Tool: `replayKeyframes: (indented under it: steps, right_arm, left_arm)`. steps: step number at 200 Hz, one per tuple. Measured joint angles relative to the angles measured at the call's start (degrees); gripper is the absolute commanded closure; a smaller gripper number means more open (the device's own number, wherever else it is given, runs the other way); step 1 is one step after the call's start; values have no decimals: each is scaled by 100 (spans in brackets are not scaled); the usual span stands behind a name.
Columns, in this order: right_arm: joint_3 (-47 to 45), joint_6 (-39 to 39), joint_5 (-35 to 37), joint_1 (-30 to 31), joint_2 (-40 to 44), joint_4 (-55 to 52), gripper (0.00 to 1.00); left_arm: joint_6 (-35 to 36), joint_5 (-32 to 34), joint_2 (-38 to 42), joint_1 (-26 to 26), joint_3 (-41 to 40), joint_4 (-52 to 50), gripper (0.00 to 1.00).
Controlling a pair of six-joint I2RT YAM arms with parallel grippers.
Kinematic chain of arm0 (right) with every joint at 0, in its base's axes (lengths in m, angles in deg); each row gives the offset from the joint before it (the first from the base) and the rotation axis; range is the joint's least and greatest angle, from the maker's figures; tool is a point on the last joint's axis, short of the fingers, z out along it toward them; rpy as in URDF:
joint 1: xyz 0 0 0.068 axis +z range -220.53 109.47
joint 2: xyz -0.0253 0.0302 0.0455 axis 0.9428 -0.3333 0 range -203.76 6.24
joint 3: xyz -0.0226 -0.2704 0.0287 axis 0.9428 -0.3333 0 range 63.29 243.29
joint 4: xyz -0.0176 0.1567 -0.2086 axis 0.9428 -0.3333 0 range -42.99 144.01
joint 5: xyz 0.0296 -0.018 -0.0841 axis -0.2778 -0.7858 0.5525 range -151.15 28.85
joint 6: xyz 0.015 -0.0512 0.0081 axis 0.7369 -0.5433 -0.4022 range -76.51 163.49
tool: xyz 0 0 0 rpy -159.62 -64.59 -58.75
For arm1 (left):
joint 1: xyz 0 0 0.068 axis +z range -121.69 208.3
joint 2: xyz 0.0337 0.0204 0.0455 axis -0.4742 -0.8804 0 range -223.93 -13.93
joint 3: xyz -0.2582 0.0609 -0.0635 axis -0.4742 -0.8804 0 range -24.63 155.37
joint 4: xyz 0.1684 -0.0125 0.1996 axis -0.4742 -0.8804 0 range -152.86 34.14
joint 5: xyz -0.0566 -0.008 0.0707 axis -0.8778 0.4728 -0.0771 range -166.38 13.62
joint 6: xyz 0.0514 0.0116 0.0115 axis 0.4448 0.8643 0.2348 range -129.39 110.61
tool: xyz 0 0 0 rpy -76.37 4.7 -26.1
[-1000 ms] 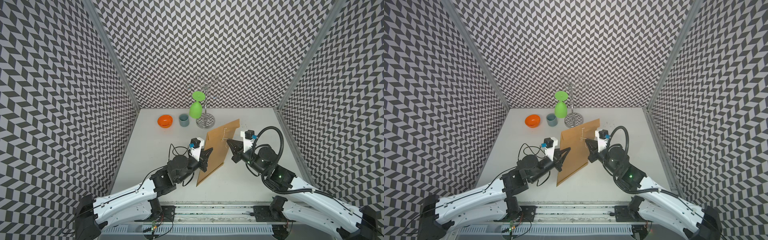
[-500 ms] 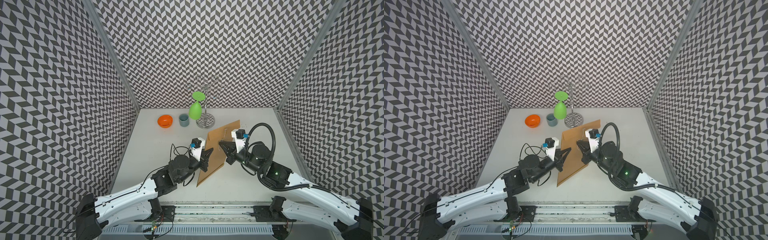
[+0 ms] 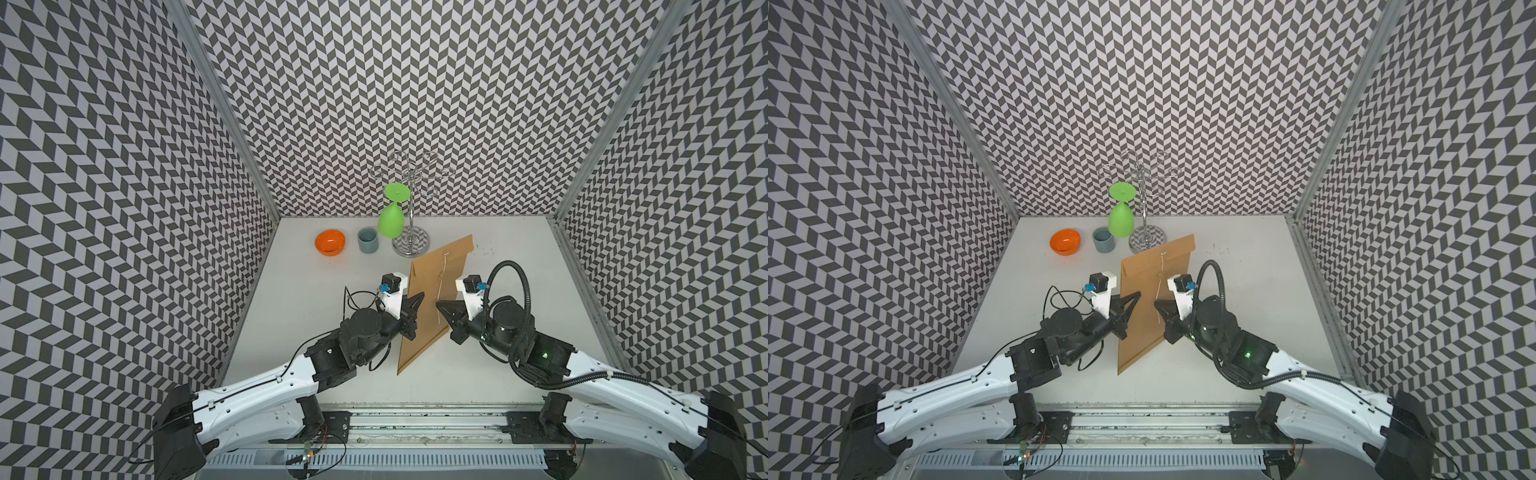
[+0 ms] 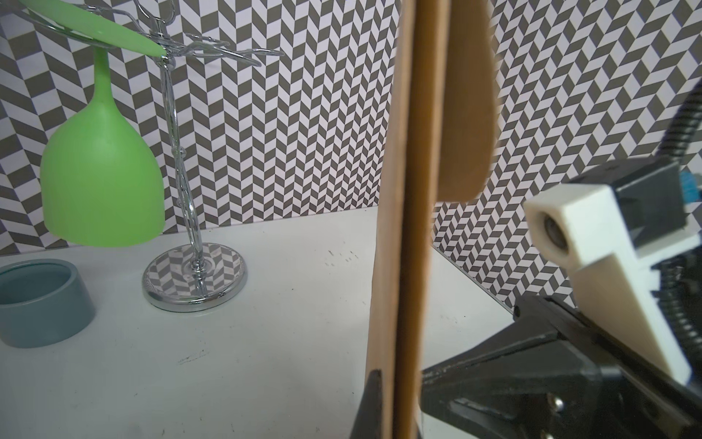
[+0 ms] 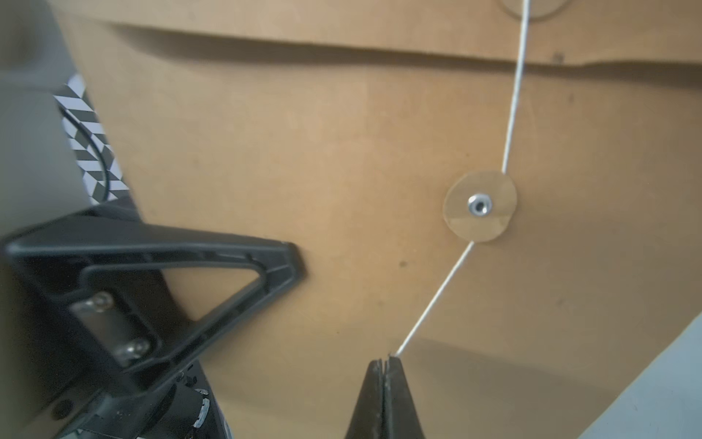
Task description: Open the file bag
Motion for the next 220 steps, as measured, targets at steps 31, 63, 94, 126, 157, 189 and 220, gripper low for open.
replayKeyframes:
  steps: [31, 63, 94, 126, 157, 189, 220]
  right_arm:
    - [-37, 122, 254, 0, -24, 2, 100]
    - [-35, 229, 680, -2, -37, -13, 100]
    - [-7, 299, 1067, -114, -111, -203, 100]
    - [98, 389, 1211, -356, -140, -387, 100]
    - [326, 404, 1281, -435, -181, -483, 100]
    - [516, 417, 1373, -525, -275, -538, 100]
    - [710, 426, 1519, -632, -444, -656, 100]
  left_arm:
    - [-11, -26, 11, 0, 0, 0, 100]
    - [-11, -66, 55, 0, -7, -4, 100]
    - [-11, -76, 179, 0, -85, -4, 100]
    - [-11, -114, 273, 0, -144, -7, 100]
    - [-13, -149, 352, 0, -201, -13, 100]
    - [-15, -155, 422, 0, -280, -7, 100]
    - [-15, -160, 511, 0, -341, -4, 100]
